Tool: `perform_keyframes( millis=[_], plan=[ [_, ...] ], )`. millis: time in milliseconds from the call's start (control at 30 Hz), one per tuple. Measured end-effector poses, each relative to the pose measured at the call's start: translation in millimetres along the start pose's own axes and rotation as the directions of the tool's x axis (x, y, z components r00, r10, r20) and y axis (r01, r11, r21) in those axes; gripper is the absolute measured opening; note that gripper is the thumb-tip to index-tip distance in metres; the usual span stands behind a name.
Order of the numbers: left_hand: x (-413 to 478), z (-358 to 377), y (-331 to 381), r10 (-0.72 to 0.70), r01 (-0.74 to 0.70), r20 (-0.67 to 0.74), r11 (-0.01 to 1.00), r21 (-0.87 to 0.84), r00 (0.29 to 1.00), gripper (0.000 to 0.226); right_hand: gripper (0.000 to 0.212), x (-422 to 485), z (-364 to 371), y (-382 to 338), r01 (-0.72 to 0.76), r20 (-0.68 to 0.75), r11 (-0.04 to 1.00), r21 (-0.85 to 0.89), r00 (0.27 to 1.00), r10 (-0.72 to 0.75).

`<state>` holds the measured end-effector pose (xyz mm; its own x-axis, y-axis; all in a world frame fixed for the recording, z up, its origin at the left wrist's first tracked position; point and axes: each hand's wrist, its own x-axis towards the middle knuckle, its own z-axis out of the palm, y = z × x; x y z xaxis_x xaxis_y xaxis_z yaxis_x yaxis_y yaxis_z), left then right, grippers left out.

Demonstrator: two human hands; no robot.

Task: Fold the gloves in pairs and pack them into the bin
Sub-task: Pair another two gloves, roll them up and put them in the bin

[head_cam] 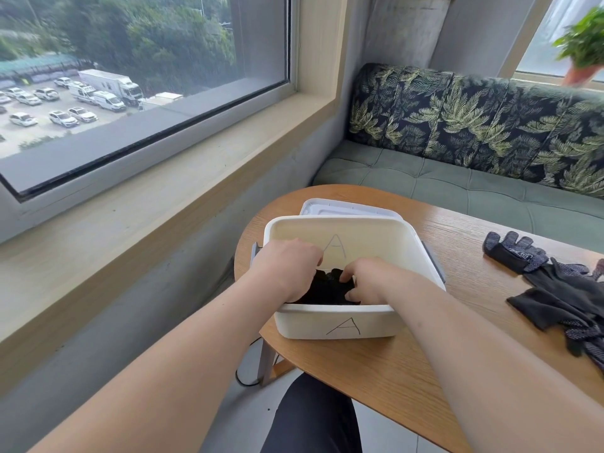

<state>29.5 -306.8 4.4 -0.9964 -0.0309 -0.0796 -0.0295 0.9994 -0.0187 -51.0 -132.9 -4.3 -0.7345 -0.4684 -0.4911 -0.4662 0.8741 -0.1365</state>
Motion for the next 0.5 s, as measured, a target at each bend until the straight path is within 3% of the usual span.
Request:
perform_keyframes(
  millis=[167, 500],
  plan=[
    [-1, -4, 2, 0.001, -0.001, 0.024, 1.0, 0.017, 1.0, 0.031, 0.052, -5, -4, -1, 0.016, 0.03, 0.998, -0.058, 0.999, -0.014],
    [-6, -24, 11, 0.04, -0.04, 0.005, 0.999, -0.016, 0.999, 0.038, 0.04, -28, -21, 17, -0.014, -0.04, 1.0, 0.025, 0.999, 0.015]
  ],
)
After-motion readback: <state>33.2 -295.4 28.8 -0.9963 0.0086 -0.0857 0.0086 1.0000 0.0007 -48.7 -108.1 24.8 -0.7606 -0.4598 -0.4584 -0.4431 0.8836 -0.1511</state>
